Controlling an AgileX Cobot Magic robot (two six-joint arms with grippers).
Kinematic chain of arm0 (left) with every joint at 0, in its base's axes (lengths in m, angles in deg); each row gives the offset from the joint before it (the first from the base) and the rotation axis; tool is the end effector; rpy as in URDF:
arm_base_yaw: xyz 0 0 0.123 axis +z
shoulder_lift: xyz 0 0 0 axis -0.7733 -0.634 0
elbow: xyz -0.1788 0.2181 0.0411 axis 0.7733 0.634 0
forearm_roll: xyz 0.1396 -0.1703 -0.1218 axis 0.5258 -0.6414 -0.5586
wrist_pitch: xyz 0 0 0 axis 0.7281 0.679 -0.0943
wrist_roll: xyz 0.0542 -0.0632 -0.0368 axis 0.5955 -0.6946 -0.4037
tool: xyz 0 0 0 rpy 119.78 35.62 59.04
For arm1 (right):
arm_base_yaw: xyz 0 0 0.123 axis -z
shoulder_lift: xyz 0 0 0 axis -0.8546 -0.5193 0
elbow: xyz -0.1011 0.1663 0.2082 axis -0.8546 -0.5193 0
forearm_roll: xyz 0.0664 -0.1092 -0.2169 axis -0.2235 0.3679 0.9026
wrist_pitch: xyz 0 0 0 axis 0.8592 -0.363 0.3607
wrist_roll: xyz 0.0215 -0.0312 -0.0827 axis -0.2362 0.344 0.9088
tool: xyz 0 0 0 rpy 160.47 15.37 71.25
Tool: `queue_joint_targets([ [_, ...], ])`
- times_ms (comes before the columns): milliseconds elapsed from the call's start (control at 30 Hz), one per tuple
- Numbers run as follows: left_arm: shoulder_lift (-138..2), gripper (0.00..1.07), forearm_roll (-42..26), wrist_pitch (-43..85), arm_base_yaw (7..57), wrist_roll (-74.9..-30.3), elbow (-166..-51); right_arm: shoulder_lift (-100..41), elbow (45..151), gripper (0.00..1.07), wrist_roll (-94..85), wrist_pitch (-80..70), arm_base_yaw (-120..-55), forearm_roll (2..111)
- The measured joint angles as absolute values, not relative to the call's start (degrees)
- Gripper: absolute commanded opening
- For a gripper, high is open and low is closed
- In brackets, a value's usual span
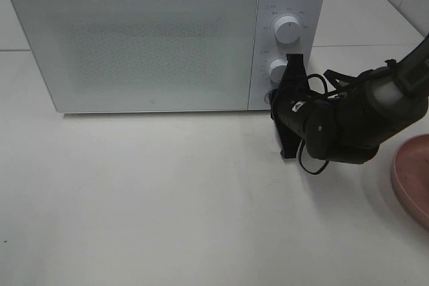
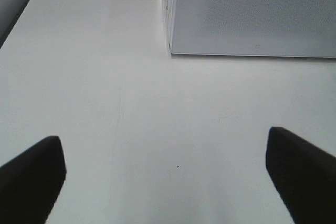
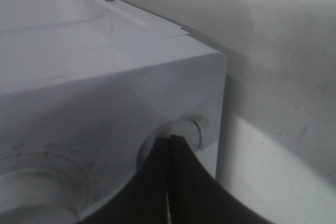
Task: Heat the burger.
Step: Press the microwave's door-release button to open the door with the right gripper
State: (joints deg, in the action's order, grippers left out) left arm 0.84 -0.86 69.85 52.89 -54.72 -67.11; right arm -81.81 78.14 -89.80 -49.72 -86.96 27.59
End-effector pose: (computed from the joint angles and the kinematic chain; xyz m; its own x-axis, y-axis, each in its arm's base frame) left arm -0.0050 -0.0103 0.2794 -0.4312 -0.0531 -0.9007 0.0456 0.9957 -0.0806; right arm 0.3411 0.1456 0.0862 -0.0752 0.9967 0.0306 0.3794 0.0002 0.9252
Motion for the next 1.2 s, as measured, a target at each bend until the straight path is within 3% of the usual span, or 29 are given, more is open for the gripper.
queue_joint_targets([
  [500, 0.84, 0.98, -0.86, 69.85, 52.89, -54.72, -67.11, -84.62, 78.77, 0.00, -89.80, -55.16, -87.36, 26.67],
  [1200, 0.84, 0.98, -0.86, 69.85, 52.89, -54.72, -67.11, -85.19, 81.46, 0.00, -87.22, -51.55, -87.02, 26.27],
])
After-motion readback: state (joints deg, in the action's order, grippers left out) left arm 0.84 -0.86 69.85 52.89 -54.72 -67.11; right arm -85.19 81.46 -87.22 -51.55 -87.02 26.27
